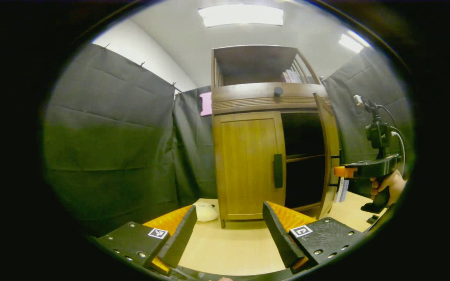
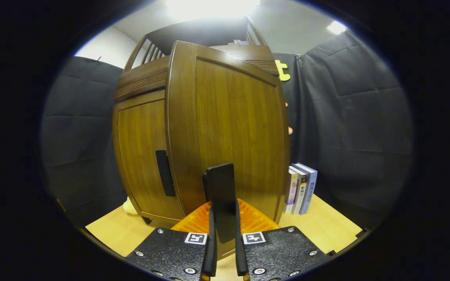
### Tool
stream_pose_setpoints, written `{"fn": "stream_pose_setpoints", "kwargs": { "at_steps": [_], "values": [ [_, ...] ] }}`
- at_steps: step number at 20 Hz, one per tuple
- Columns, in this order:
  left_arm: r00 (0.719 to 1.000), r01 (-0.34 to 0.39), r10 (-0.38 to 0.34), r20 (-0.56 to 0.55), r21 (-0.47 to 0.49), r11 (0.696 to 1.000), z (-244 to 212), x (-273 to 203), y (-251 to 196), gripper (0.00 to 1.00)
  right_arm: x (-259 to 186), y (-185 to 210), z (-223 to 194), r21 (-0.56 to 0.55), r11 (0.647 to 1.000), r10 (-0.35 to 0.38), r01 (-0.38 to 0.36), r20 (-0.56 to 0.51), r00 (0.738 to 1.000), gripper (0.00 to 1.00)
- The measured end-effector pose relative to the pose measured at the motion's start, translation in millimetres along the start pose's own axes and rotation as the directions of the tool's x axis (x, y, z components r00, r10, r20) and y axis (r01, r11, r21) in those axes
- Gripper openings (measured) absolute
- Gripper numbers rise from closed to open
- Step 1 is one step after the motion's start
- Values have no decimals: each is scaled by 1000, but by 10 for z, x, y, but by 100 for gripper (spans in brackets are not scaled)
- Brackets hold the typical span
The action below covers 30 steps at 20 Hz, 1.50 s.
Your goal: Open the right door of the double-door shoe cabinet with the right hand, and open the left door with the left hand.
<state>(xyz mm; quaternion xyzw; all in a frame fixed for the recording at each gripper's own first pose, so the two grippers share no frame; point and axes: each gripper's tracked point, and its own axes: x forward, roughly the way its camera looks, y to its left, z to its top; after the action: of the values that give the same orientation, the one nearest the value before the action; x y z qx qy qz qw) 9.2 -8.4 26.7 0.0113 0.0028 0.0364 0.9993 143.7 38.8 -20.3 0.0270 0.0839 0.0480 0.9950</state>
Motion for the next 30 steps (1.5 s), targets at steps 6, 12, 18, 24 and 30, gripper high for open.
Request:
{"fn": "stream_pose_setpoints", "kwargs": {
  "at_steps": [6,12,18,24,30],
  "values": [
    [997,74,-74,11,-8,997,191,17,-107,96,-237,-357,-1,8,997,-78,78,12,997,16],
    [993,116,-115,25,-22,993,107,18,-103,96,-371,-599,-22,7,992,-126,126,2,992,14],
    [987,160,-159,34,-8,987,87,63,-204,100,-512,-921,-26,30,982,-186,186,-14,982,13],
    [983,182,-181,41,-11,983,191,249,-501,100,-648,-1449,-20,5,974,-224,224,-29,974,0],
    [985,170,-170,43,-5,985,450,372,-767,100,-693,-1747,0,13,984,-176,177,-30,984,5]
  ]
}}
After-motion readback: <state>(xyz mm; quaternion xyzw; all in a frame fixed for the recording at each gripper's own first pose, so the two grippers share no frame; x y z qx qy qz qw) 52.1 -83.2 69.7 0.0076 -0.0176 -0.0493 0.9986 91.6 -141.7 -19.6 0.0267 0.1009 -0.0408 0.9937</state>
